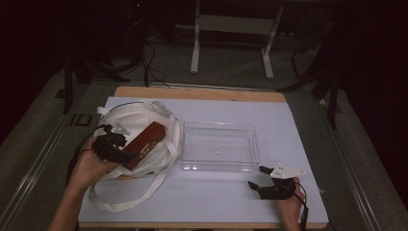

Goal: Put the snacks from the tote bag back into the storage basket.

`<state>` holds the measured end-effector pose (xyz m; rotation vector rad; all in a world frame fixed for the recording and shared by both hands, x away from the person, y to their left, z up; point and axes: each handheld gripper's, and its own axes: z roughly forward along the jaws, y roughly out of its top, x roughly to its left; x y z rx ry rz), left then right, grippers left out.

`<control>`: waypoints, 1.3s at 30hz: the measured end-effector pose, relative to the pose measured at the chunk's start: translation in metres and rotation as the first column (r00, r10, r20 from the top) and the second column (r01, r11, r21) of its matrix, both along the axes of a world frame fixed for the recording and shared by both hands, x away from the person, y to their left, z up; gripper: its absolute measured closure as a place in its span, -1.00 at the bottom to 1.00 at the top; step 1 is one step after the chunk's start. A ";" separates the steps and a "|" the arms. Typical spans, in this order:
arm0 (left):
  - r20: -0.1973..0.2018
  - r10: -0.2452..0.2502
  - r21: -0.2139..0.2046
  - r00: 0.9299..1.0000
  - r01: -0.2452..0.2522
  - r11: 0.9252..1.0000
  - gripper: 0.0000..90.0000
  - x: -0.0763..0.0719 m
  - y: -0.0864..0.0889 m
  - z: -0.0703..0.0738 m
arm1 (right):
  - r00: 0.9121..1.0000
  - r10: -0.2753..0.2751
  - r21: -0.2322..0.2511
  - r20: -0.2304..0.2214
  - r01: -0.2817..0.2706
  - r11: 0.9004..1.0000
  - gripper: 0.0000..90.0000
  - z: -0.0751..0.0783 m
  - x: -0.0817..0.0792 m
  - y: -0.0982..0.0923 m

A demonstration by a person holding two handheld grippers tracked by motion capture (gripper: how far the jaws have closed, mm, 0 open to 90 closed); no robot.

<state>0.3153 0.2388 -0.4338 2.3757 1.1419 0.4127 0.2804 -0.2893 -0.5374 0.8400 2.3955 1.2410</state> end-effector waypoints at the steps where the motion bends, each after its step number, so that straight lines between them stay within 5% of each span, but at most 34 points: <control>1: -0.004 0.001 0.002 1.000 -0.001 1.000 -0.18 0.001 0.000 0.000 | 1.000 0.000 0.000 0.000 0.000 1.000 -0.47 0.000 0.000 0.000; 17: -0.117 0.017 0.040 0.993 -0.012 0.999 -0.19 0.017 0.000 -0.009 | 1.000 0.003 -0.002 0.001 -0.003 1.000 -0.47 0.000 0.000 0.000; 29: -0.191 0.008 0.065 0.982 0.005 0.998 -0.19 0.027 -0.002 -0.016 | 1.000 0.005 -0.003 0.000 -0.005 1.000 -0.47 0.000 0.000 0.000; 35: -0.233 0.012 0.078 0.972 0.007 0.997 -0.19 0.032 -0.004 -0.018 | 1.000 0.005 -0.004 0.000 -0.005 1.000 -0.47 0.000 0.000 0.000; 39: -0.283 0.026 0.080 0.959 -0.003 0.997 -0.19 0.039 -0.004 -0.020 | 1.000 0.007 -0.005 0.000 -0.007 1.000 -0.47 0.000 0.000 0.001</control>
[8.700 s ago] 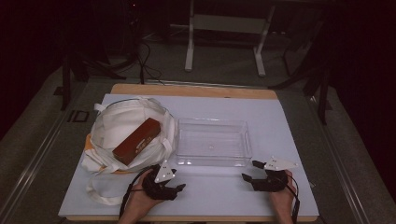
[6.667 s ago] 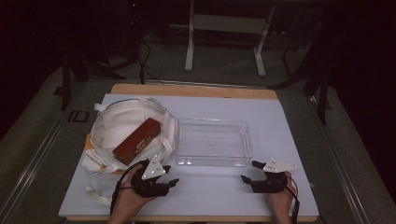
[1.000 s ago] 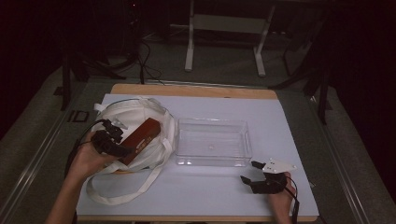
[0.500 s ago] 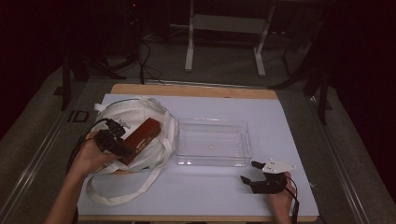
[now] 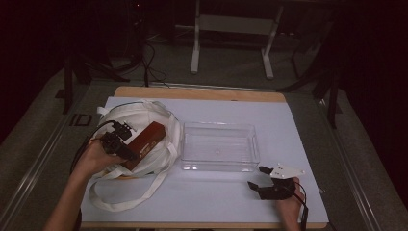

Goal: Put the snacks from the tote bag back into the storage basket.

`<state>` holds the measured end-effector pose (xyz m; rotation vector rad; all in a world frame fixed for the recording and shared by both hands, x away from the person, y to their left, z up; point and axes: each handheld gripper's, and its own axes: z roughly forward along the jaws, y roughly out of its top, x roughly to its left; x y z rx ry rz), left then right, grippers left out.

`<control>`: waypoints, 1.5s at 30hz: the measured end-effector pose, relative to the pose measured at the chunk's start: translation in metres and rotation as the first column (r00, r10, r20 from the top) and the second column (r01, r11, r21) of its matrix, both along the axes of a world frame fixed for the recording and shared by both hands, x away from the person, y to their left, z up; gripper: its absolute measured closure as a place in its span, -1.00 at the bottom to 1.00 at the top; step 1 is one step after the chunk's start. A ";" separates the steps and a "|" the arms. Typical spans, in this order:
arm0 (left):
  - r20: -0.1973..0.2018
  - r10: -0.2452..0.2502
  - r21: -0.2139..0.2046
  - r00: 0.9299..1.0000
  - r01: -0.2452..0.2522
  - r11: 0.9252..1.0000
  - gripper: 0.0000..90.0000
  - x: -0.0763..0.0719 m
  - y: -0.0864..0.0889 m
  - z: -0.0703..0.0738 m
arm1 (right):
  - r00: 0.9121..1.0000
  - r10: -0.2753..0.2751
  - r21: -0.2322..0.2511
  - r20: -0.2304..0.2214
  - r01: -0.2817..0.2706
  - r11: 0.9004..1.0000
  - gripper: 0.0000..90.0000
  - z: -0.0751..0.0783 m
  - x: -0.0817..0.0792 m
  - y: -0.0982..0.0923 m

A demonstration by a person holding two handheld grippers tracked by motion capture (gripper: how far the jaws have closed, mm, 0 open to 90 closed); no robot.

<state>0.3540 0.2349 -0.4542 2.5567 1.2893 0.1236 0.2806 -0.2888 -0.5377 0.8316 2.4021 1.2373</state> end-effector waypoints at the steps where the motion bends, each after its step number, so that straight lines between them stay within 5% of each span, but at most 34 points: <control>1: -0.011 0.001 0.002 1.000 -0.001 1.000 -0.20 0.001 0.000 -0.001 | 1.000 0.000 0.001 0.000 0.000 1.000 -0.47 0.000 0.000 0.000; 12: -0.109 0.015 0.032 0.994 -0.012 0.999 -0.20 0.010 -0.004 -0.014 | 1.000 0.000 -0.001 -0.001 0.000 1.000 -0.47 0.000 0.000 0.000; 29: -0.188 -0.009 0.082 0.982 0.024 0.996 -0.18 0.014 -0.009 -0.029 | 1.000 0.003 -0.004 -0.005 -0.003 1.000 -0.47 0.000 0.000 0.001; 45: -0.165 -0.010 0.047 0.986 0.018 0.999 -0.06 0.013 0.002 -0.025 | 1.000 0.004 -0.006 -0.004 -0.004 1.000 -0.47 0.000 0.000 0.001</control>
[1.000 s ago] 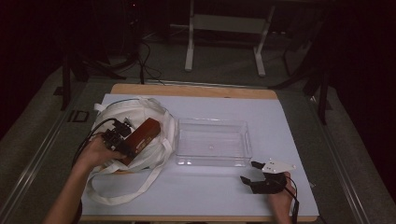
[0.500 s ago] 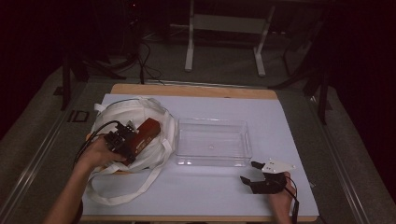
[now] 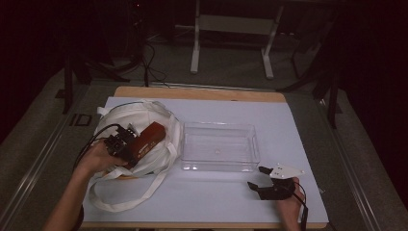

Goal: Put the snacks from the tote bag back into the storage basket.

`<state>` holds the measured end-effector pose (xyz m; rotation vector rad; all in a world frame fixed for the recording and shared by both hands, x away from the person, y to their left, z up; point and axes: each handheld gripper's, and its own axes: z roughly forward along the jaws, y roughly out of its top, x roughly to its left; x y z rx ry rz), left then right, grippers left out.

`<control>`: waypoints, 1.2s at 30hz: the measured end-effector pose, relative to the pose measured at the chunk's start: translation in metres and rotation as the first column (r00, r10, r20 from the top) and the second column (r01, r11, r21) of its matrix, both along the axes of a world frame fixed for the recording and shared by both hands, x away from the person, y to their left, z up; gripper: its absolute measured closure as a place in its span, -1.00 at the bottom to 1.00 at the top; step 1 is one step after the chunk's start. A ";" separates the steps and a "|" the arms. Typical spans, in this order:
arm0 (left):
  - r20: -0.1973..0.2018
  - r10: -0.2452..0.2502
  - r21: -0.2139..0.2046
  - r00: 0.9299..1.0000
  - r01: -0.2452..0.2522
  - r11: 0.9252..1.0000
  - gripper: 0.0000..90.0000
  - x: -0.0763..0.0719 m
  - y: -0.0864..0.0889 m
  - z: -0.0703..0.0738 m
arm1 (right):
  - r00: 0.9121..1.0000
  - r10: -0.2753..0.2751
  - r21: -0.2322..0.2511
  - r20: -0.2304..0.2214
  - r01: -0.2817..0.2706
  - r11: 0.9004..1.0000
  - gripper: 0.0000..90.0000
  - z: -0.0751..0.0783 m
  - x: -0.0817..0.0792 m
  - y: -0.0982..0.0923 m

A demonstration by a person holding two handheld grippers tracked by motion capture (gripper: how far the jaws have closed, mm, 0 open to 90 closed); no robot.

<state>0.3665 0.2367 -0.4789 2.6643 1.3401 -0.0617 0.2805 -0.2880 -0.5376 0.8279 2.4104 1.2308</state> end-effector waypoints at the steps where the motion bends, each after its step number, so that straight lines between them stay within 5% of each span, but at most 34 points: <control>1: 0.002 -0.002 0.003 1.000 0.002 1.000 -0.05 0.000 0.001 0.001 | 1.000 0.000 -0.001 0.000 0.000 1.000 -0.47 0.000 0.000 0.000; 36: 0.125 0.021 -0.014 0.992 -0.020 1.000 -0.02 0.000 0.018 0.044 | 1.000 0.004 -0.005 0.002 -0.004 1.000 -0.47 0.000 0.000 0.000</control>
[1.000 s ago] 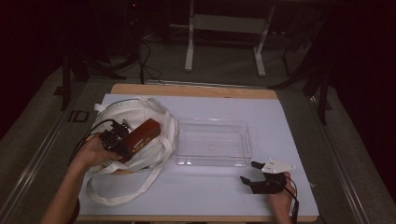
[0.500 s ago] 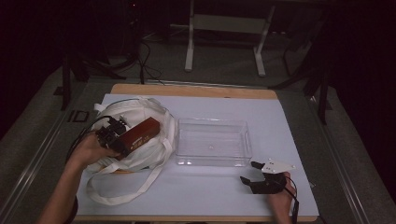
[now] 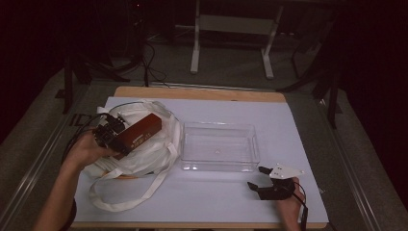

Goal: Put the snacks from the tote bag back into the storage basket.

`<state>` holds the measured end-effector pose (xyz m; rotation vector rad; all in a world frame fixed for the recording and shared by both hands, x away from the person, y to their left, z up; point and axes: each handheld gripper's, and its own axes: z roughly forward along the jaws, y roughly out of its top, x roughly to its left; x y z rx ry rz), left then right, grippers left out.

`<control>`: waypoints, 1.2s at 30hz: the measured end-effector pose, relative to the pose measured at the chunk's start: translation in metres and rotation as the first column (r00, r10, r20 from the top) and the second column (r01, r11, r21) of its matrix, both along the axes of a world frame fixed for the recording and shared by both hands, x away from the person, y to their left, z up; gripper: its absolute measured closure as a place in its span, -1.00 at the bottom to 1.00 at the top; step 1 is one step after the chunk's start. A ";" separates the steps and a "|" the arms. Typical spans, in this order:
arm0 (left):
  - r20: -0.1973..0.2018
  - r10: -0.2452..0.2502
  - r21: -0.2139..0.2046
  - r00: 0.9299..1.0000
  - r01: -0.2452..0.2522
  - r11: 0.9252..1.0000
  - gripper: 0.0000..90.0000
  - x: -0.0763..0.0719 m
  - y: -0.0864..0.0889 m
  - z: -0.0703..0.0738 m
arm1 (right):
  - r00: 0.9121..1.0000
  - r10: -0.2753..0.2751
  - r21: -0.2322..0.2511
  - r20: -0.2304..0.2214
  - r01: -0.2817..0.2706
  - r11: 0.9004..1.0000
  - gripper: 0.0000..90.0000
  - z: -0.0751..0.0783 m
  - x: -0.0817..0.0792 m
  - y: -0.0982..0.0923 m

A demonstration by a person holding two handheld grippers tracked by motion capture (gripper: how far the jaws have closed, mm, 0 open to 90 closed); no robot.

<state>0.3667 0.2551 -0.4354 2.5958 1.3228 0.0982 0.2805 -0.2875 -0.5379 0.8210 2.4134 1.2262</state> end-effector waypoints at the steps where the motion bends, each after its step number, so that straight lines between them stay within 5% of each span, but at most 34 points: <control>1: 0.000 0.002 -0.004 1.000 -0.002 1.000 -0.02 0.000 0.001 0.002 | 1.000 0.000 0.000 0.000 0.000 1.000 -0.47 0.000 0.000 0.000; 20: 0.067 0.002 -0.036 0.998 0.000 0.999 -0.03 -0.005 0.007 0.028 | 1.000 0.002 -0.001 -0.001 -0.002 1.000 -0.47 0.000 0.000 0.000; 36: 0.117 -0.045 -0.054 0.992 0.052 0.997 -0.03 -0.010 -0.003 0.051 | 1.000 0.003 -0.002 -0.002 -0.003 1.000 -0.47 0.000 0.000 0.000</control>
